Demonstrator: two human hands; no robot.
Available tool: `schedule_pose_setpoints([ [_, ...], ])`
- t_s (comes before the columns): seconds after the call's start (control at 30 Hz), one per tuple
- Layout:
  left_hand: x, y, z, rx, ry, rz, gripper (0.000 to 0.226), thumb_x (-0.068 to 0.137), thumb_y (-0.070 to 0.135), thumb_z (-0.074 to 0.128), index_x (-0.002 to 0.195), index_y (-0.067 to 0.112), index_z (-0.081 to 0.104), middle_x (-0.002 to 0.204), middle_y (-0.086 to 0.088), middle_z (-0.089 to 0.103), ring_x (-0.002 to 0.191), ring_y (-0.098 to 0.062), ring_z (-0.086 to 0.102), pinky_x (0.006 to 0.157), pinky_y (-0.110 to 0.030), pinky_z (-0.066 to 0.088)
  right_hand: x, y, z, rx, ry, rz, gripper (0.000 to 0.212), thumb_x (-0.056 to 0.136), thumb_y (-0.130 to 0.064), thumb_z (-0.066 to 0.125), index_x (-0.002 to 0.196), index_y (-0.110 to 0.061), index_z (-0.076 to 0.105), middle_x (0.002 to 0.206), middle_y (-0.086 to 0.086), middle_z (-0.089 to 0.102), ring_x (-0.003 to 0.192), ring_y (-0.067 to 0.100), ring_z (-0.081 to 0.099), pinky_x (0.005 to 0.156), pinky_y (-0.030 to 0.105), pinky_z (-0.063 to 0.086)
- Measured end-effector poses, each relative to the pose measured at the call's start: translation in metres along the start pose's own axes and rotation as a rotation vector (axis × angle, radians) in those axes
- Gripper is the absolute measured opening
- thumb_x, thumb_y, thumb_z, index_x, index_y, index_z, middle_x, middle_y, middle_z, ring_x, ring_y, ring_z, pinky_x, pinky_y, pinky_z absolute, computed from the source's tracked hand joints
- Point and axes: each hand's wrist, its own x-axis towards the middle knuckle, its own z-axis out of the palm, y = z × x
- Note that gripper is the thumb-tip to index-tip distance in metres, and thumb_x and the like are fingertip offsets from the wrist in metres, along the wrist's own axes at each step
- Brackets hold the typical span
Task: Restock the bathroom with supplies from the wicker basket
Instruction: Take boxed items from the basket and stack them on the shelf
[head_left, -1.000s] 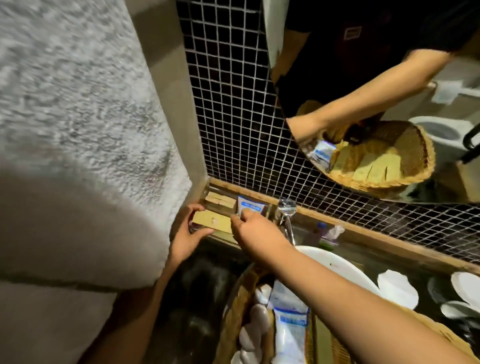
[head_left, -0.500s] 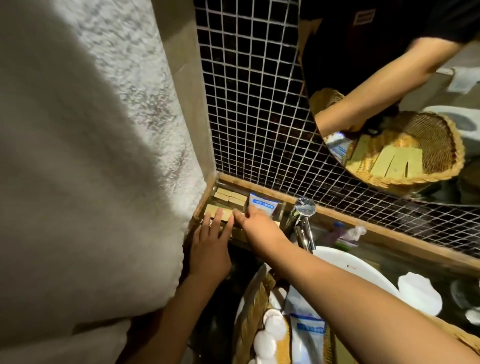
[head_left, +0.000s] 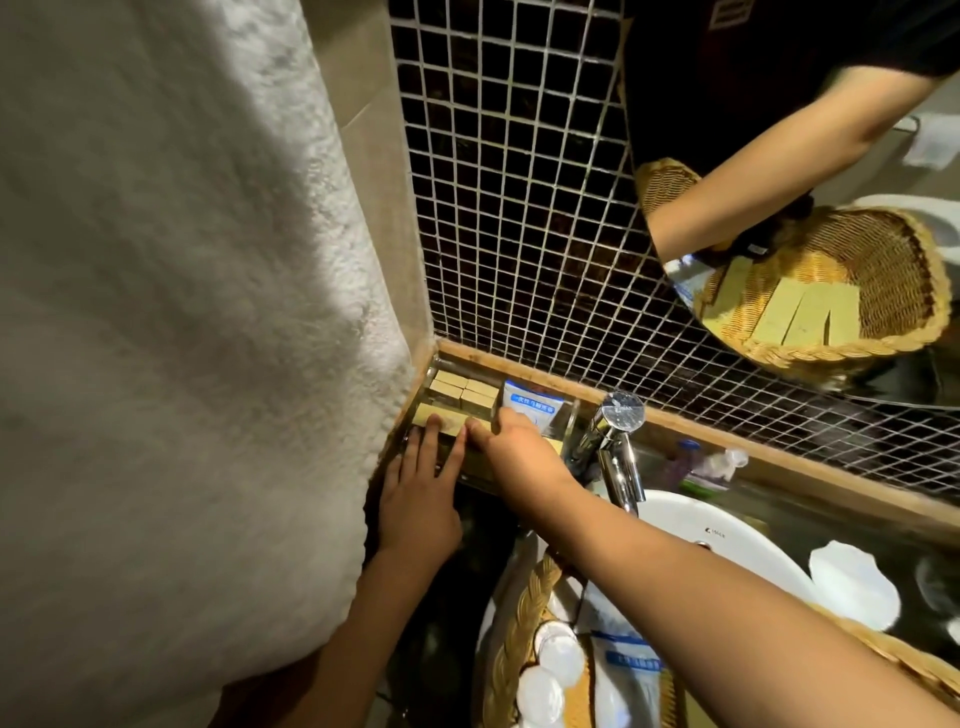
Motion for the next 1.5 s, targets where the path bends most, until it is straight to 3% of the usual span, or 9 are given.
schedule_pose_setpoints([
  [0.1, -0.001, 0.0, 0.0, -0.013, 0.005, 0.005, 0.107, 0.084, 0.03, 0.06, 0.153, 0.036, -0.021, 0.163, -0.004, -0.028, 0.152, -0.025, -0.012, 0.122, -0.041, 0.012, -0.002, -0.001, 0.0, 0.019, 0.011, 0.015, 0.04, 0.103, -0.029, 0.045, 0.135, -0.006, 0.049, 0.125, 0.018, 0.05, 0.117, 0.038, 0.05, 0.099, 0.045, 0.044],
  [0.2, -0.001, 0.0, 0.0, -0.022, 0.006, 0.004, 0.105, 0.085, 0.03, 0.058, 0.154, 0.035, -0.021, 0.163, -0.005, -0.028, 0.153, -0.025, -0.012, 0.123, -0.041, 0.012, -0.002, -0.001, 0.002, -0.011, 0.013, -0.001, 0.059, 0.096, -0.013, 0.059, 0.151, -0.014, 0.035, 0.131, 0.018, 0.045, 0.119, 0.036, 0.049, 0.102, 0.041, 0.047],
  [0.3, 0.0, 0.0, 0.0, -0.04, 0.009, 0.012, 0.104, 0.087, 0.029, 0.057, 0.154, 0.036, -0.022, 0.162, -0.005, -0.029, 0.152, -0.025, -0.012, 0.123, -0.041, 0.011, -0.001, -0.001, 0.001, -0.025, 0.017, -0.012, 0.07, 0.092, -0.008, 0.063, 0.154, -0.018, 0.031, 0.133, 0.018, 0.044, 0.119, 0.035, 0.05, 0.1, 0.039, 0.048],
  [0.7, 0.002, -0.003, 0.002, -0.042, -0.001, 0.028, 0.107, 0.088, 0.027, 0.057, 0.149, 0.037, -0.031, 0.16, -0.007, -0.034, 0.152, -0.024, -0.016, 0.124, -0.039, 0.005, 0.0, 0.001, 0.008, -0.066, 0.027, -0.032, 0.071, 0.093, -0.007, 0.06, 0.156, -0.014, 0.027, 0.128, 0.018, 0.041, 0.117, 0.036, 0.046, 0.106, 0.044, 0.043],
  [0.93, 0.003, 0.001, 0.002, -0.026, -0.013, 0.025, 0.109, 0.088, 0.028, 0.058, 0.148, 0.034, -0.033, 0.156, -0.009, -0.039, 0.151, -0.025, -0.018, 0.124, -0.038, 0.002, 0.005, 0.005, 0.007, -0.092, -0.066, -0.005, 0.083, 0.09, -0.001, 0.064, 0.158, -0.02, 0.02, 0.142, 0.019, 0.03, 0.137, 0.043, 0.032, 0.119, 0.051, 0.029],
  [1.1, 0.003, 0.002, 0.002, -0.015, -0.024, 0.022, 0.111, 0.087, 0.028, 0.059, 0.149, 0.033, -0.033, 0.155, -0.01, -0.042, 0.15, -0.026, -0.021, 0.124, -0.039, 0.003, 0.0, 0.006, 0.002, -0.074, -0.11, -0.016, 0.09, 0.088, 0.002, 0.065, 0.159, -0.023, 0.016, 0.149, 0.016, 0.025, 0.142, 0.048, 0.025, 0.117, 0.052, 0.033],
  [1.23, 0.002, -0.001, 0.001, -0.025, -0.03, 0.025, 0.113, 0.086, 0.025, 0.06, 0.147, 0.037, -0.034, 0.156, -0.008, -0.041, 0.15, -0.025, -0.022, 0.125, -0.04, 0.003, -0.01, 0.011, -0.013, -0.163, -0.083, 0.008, 0.081, 0.087, 0.001, 0.065, 0.156, -0.013, 0.024, 0.141, 0.02, 0.035, 0.131, 0.039, 0.037, 0.106, 0.045, 0.043],
  [1.33, 0.003, -0.002, 0.0, -0.033, -0.027, 0.017, 0.113, 0.086, 0.024, 0.059, 0.146, 0.039, -0.036, 0.155, -0.009, -0.042, 0.149, -0.024, -0.023, 0.124, -0.038, 0.002, -0.018, 0.013, -0.022, -0.276, -0.074, 0.111, 0.051, 0.092, -0.003, 0.06, 0.14, 0.0, 0.044, 0.127, 0.019, 0.049, 0.119, 0.037, 0.045, 0.086, 0.044, 0.051],
  [1.5, 0.004, 0.003, 0.0, -0.038, -0.036, -0.003, 0.114, 0.086, 0.026, 0.061, 0.147, 0.036, -0.035, 0.153, -0.011, -0.045, 0.15, -0.026, -0.023, 0.125, -0.04, 0.004, -0.018, 0.011, -0.021, -0.341, -0.101, 0.098, 0.039, 0.094, -0.001, 0.055, 0.132, 0.005, 0.052, 0.123, 0.023, 0.054, 0.115, 0.04, 0.049, 0.092, 0.045, 0.052],
])
